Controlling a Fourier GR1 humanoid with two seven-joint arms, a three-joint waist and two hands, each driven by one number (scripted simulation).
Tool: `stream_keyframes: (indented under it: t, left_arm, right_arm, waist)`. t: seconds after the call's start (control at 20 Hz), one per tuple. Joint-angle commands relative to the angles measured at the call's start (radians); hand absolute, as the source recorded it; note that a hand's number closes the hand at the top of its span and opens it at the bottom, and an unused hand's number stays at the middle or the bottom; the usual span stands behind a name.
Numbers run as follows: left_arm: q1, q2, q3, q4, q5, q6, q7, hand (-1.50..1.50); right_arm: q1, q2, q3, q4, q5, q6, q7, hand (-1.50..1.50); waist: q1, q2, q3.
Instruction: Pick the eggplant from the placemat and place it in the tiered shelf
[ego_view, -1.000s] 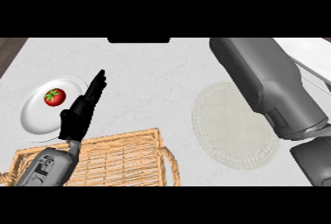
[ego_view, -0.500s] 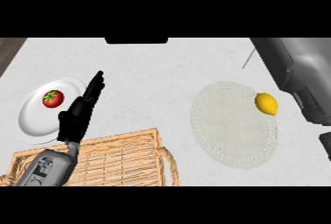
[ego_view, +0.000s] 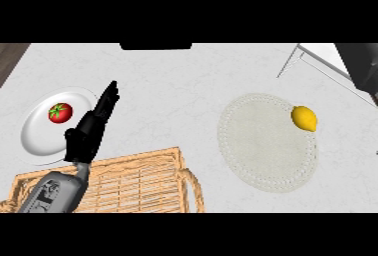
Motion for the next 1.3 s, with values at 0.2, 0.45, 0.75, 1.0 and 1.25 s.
stream_keyframes:
  t: [0.2,0.45,0.75,1.0,1.25]
  left_arm:
    - [0.045,-0.015,0.012,0.063,0.014,-0.029,-0.058,0.0]
    - [0.038,-0.011,0.024,0.038,0.019,-0.035,-0.039,0.0]
    - [0.014,-0.012,0.017,0.019,0.0,-0.03,0.016,0.0]
    - [0.015,-0.068,0.001,0.103,-0.027,-0.016,-0.07,0.0]
    - [0.018,-0.03,0.012,0.031,-0.005,-0.037,-0.009,0.0]
  right_arm:
    - [0.0,-0.05,-0.032,-0.042,0.047,0.096,0.145,1.5]
    - [0.079,-0.119,-0.038,-0.007,0.088,0.076,0.068,1.5]
    - [0.095,-0.132,-0.049,0.0,0.135,0.101,0.069,1.5]
    - [0.18,-0.139,-0.056,-0.007,0.147,0.011,-0.041,1.5]
    - [0.217,-0.199,-0.154,-0.08,0.091,-0.222,-0.054,1.5]
  waist:
    - [-0.008,0.005,-0.011]
    - [0.004,0.011,-0.011]
    - [0.018,0.014,-0.011]
    - [0.015,0.018,-0.011]
    - [0.023,0.022,-0.008]
